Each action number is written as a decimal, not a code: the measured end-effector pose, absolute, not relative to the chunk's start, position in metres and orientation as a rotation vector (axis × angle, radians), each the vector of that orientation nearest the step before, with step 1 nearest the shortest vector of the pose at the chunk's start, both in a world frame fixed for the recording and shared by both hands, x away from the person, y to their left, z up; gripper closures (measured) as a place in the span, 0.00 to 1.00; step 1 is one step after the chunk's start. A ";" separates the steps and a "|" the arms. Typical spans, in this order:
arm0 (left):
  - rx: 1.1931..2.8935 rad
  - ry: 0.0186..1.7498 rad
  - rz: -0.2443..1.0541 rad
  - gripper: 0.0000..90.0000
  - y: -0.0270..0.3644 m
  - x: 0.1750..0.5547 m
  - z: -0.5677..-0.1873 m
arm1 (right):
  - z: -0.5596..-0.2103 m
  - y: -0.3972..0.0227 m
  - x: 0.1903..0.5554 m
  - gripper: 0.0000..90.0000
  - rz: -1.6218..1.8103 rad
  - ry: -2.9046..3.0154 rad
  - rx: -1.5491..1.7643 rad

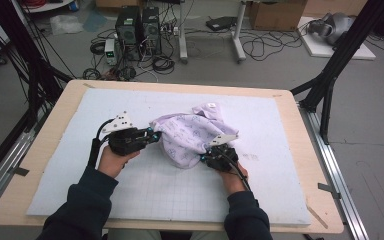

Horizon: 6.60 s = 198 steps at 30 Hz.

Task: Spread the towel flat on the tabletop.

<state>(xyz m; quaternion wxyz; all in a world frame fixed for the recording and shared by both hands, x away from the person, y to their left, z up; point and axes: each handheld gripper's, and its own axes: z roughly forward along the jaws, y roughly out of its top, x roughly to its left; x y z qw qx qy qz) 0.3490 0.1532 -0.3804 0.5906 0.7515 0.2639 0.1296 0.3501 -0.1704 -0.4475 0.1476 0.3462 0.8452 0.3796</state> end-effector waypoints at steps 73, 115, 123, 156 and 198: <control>2.024 0.720 0.268 0.53 0.118 0.354 -0.449 | -0.392 -0.216 0.365 0.54 1.262 2.121 1.071; 1.763 0.694 0.226 0.94 0.184 0.325 -0.412 | -0.424 -0.216 0.309 0.97 1.166 2.334 1.003; 1.836 0.615 0.140 0.94 0.161 0.303 -0.417 | -0.413 -0.266 0.271 0.97 1.201 2.244 1.108; 1.856 0.911 0.324 0.51 0.192 0.306 -0.430 | -0.412 -0.243 0.254 0.57 1.090 2.204 1.121; 1.792 0.905 0.364 0.61 0.222 0.310 -0.429 | -0.431 -0.161 0.351 0.96 1.023 2.273 1.128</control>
